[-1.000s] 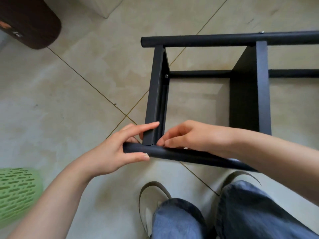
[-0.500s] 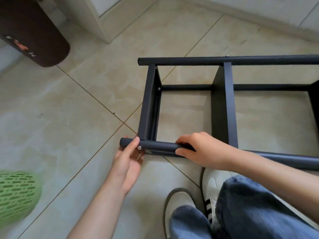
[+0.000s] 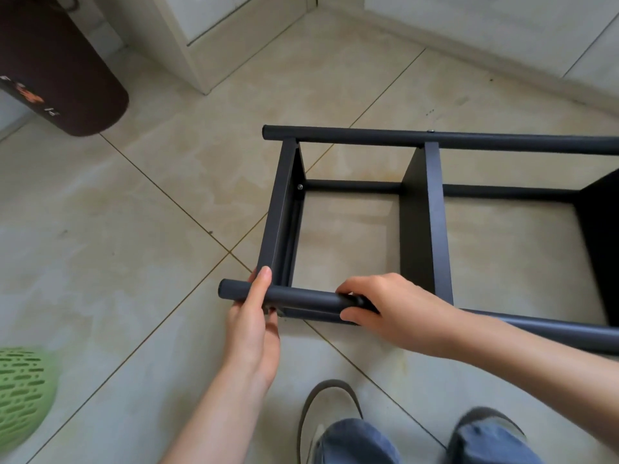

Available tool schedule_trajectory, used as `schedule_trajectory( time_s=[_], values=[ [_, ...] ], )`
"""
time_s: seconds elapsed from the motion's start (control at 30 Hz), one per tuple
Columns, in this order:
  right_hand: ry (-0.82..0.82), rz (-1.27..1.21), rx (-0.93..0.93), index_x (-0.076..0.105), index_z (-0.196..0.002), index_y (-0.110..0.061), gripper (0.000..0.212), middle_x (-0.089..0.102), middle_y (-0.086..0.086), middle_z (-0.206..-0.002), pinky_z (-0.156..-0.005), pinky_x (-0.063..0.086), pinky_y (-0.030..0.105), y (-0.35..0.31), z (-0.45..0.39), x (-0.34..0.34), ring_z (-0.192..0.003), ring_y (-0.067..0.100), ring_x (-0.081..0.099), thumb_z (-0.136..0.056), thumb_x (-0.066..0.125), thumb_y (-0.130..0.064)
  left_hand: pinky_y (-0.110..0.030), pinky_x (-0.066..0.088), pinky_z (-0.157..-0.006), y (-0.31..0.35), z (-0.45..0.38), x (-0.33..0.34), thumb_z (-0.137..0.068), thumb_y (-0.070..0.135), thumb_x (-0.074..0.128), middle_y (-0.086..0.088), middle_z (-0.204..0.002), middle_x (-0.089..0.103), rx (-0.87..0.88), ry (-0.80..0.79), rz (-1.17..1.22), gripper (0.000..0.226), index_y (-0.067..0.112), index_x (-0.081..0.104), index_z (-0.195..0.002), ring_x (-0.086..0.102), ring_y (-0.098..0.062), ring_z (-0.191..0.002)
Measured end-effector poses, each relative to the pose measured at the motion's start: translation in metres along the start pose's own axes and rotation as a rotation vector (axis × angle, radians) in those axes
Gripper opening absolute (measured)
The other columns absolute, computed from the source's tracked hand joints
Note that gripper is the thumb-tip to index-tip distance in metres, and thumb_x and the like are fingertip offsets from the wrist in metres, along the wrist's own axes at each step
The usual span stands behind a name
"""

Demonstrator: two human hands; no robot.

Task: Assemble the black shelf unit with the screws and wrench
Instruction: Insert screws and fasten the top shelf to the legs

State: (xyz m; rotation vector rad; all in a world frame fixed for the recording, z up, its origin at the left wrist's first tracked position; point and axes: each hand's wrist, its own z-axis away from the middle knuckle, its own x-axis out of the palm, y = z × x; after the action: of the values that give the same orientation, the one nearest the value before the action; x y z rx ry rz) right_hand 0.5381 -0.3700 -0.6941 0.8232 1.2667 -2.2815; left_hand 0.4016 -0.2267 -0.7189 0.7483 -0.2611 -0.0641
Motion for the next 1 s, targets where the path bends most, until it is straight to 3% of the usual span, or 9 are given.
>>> schedule_trajectory(
  time_s=[0.2,0.37,0.57,0.7,0.8,0.87,1.0],
  values=[
    [0.01,0.03,-0.038,0.057,-0.1,-0.026,0.011,0.062,-0.004,-0.09,-0.072,0.052,0.042,-0.009,0.008,-0.012,-0.08,0.019,0.058,-0.1,0.051,-0.035,-0.021,0.048,-0.08,0.013,0.01,0.009,-0.087,0.016,0.072,0.003,-0.094,0.068,-0.022,-0.012,0.038,0.028,0.014,0.066,-0.115,0.067,-0.007,-0.085],
    [0.05,0.011,-0.072,0.06,-0.091,-0.018,0.017,0.062,0.0,-0.08,-0.066,0.049,0.036,-0.027,0.015,-0.044,-0.07,0.015,0.057,-0.099,0.052,-0.031,-0.02,0.047,-0.081,0.052,0.034,0.03,-0.089,0.01,0.069,0.003,-0.094,0.07,0.058,-0.071,0.051,0.028,0.015,0.067,-0.116,0.067,-0.008,-0.086],
    [0.157,0.0,-0.115,0.064,-0.095,-0.019,0.011,0.066,-0.001,-0.078,-0.069,0.053,0.034,-0.06,0.028,-0.102,-0.071,0.015,0.064,-0.098,0.059,-0.029,-0.026,0.046,-0.1,0.119,0.081,0.065,-0.088,0.006,0.07,-0.003,-0.098,0.067,0.175,-0.162,0.052,0.02,0.013,0.069,-0.107,0.064,-0.016,-0.1],
    [0.168,0.02,-0.129,0.062,-0.112,-0.021,0.015,0.062,-0.013,-0.084,-0.069,0.051,0.015,-0.086,0.044,-0.137,-0.078,0.003,0.065,-0.099,0.057,-0.026,-0.022,0.041,-0.091,0.159,0.116,0.092,-0.085,0.006,0.073,0.007,-0.082,0.069,0.233,-0.21,0.025,0.013,0.018,0.072,-0.09,0.064,-0.005,-0.082],
    [0.2,-0.002,-0.11,0.055,-0.122,-0.019,0.022,0.057,-0.018,-0.086,-0.069,0.048,0.011,-0.105,0.059,-0.158,-0.08,-0.002,0.061,-0.1,0.055,-0.024,-0.027,0.031,-0.098,0.181,0.142,0.11,-0.084,0.01,0.076,0.017,-0.064,0.068,0.299,-0.245,-0.022,0.012,0.02,0.07,-0.08,0.061,0.0,-0.076],
    [0.225,-0.021,-0.105,0.052,-0.125,-0.018,0.025,0.059,-0.014,-0.09,-0.073,0.049,0.013,-0.116,0.072,-0.171,-0.084,0.001,0.062,-0.101,0.054,-0.023,-0.025,0.031,-0.099,0.192,0.16,0.12,-0.083,0.011,0.077,0.019,-0.058,0.066,0.36,-0.273,-0.04,0.014,0.021,0.069,-0.075,0.06,-0.001,-0.077],
    [0.307,-0.057,-0.103,0.05,-0.118,-0.02,0.018,0.067,0.0,-0.101,-0.088,0.056,0.036,-0.133,0.101,-0.185,-0.094,0.016,0.066,-0.1,0.054,-0.022,-0.01,0.036,-0.07,0.205,0.191,0.138,-0.084,0.014,0.078,0.02,-0.056,0.064,0.507,-0.338,-0.084,0.013,0.019,0.07,-0.075,0.062,0.006,-0.061]
  ],
)
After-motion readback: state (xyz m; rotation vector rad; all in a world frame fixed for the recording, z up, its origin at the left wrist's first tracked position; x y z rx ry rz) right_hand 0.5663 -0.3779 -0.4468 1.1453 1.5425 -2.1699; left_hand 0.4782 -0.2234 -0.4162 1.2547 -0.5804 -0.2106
